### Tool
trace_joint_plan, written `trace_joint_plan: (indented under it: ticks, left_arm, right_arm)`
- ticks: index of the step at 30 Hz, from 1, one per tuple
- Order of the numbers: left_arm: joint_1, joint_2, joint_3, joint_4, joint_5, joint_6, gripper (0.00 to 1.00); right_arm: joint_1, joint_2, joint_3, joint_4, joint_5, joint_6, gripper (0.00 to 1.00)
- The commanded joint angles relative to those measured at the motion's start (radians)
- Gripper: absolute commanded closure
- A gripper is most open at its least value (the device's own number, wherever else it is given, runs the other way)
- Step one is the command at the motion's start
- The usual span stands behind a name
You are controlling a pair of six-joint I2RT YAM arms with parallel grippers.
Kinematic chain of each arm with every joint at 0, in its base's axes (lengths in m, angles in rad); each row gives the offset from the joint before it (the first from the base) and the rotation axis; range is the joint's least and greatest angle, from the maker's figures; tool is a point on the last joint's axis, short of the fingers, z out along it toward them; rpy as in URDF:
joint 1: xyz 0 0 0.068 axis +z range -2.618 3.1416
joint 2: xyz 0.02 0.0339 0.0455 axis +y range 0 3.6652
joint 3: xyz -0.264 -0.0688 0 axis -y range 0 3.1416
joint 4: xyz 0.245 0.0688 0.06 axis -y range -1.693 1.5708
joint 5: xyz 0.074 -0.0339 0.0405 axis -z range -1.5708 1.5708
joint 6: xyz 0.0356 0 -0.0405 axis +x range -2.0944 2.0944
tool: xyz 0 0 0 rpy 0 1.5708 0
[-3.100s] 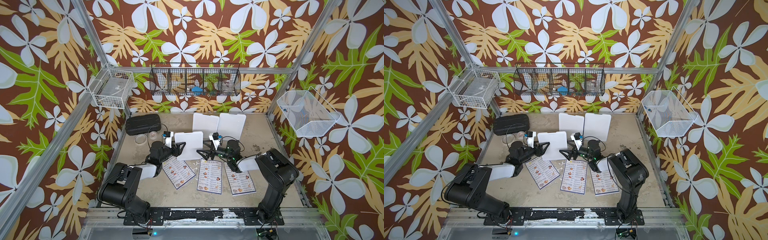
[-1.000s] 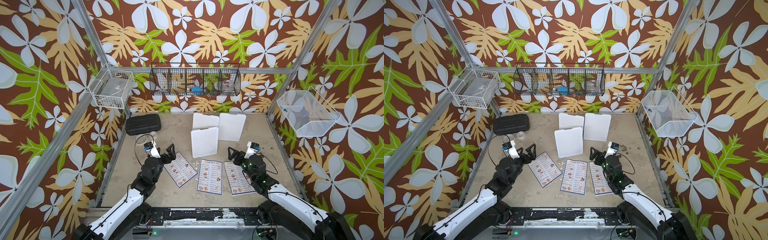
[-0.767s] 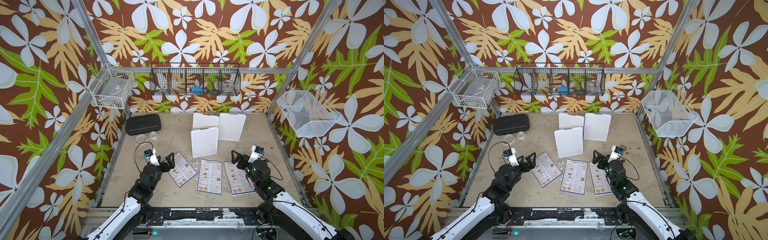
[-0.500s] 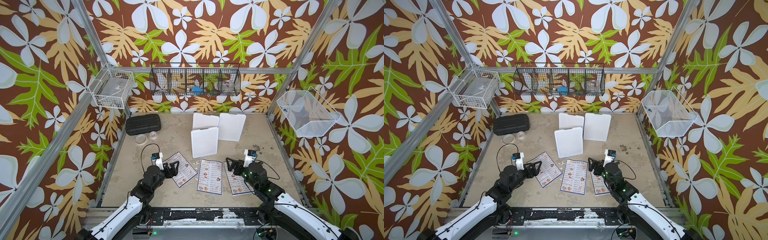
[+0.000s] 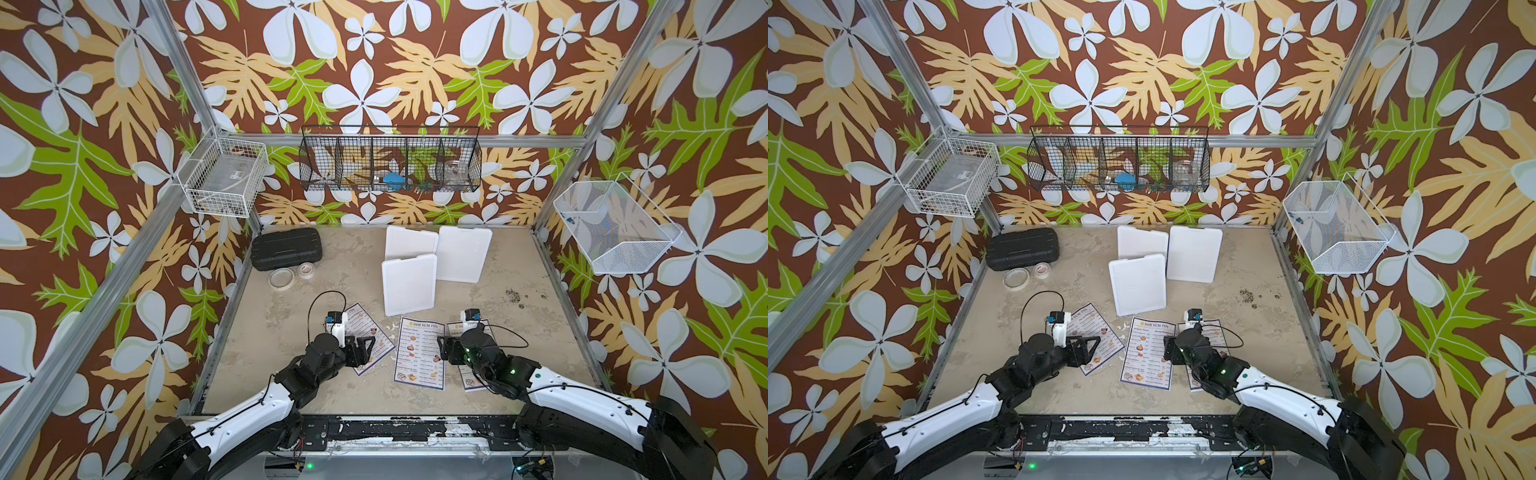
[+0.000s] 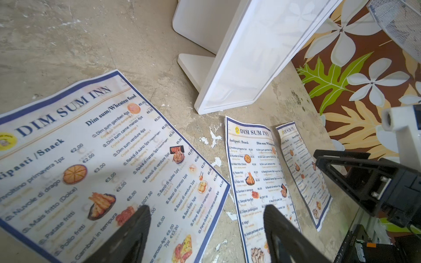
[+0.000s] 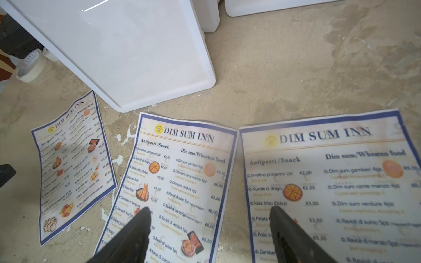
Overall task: Insert the menus into the narrow rack
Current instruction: Pick up the menu from the center of the board.
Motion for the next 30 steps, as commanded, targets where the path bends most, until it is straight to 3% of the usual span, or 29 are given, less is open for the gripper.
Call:
trace_joint_plan:
  ticks: [1,8,30]
  left_arm:
    - [-0.042,0.042,0.016,0.046,-0.033,-0.015,0.22]
    - [-0.189,0.229,0.105,0.08,-0.119,-0.018,0.32]
    - [-0.205,0.481,0.156,0.22,-0.091,-0.01,0.37]
  right_arm:
    - [0.0,0.02,0.001,0.017,0.016,0.009,0.18]
    - [0.0,0.066,-0.005,0.044,-0.002,0.005,0.2]
    - [0.0,0.246,0.013,0.121,-0.019,-0.009,0.23]
